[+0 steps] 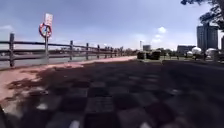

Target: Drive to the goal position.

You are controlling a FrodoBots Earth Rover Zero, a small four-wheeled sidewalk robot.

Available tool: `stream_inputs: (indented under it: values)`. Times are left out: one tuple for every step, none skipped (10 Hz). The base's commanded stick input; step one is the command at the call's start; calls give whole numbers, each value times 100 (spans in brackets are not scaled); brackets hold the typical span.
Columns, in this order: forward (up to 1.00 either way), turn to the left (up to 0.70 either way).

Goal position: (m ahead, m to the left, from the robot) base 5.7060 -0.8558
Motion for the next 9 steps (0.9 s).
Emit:
stream_inputs:
  values:
    - [70, 0]
    - [70, 0]
    - [70, 0]
    - [70, 0]
    - [70, 0]
    - [70, 0]
    - [70, 0]
    - [70, 0]
    - [70, 0]
